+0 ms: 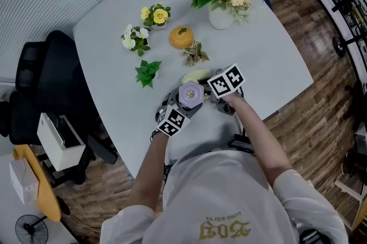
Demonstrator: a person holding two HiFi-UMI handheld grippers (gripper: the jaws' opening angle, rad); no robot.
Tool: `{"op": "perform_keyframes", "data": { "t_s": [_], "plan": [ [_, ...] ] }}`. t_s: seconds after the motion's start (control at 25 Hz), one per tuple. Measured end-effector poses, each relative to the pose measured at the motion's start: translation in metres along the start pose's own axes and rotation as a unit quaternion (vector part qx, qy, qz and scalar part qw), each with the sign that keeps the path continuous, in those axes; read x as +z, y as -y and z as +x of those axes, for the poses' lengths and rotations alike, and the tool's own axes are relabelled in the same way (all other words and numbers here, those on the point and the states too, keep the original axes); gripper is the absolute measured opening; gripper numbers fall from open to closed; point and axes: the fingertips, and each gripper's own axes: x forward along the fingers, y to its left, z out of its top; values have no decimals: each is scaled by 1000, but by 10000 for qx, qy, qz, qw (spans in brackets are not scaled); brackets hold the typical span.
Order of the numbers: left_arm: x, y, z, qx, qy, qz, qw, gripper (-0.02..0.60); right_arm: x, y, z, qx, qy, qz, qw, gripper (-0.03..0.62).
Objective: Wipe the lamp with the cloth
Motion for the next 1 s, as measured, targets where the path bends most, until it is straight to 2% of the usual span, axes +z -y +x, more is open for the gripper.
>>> {"op": "perform_keyframes", "data": {
  "t_s": [0.24,1.0],
  "plan": [
    [0,-1,1,-1,-13,-2,10000,301,0,5,5,69,-90,10,9999,49],
    [-2,0,2,41,-109,35,9999,302,-16,23,-15,-299,14,79,9995,51]
  ]
}}
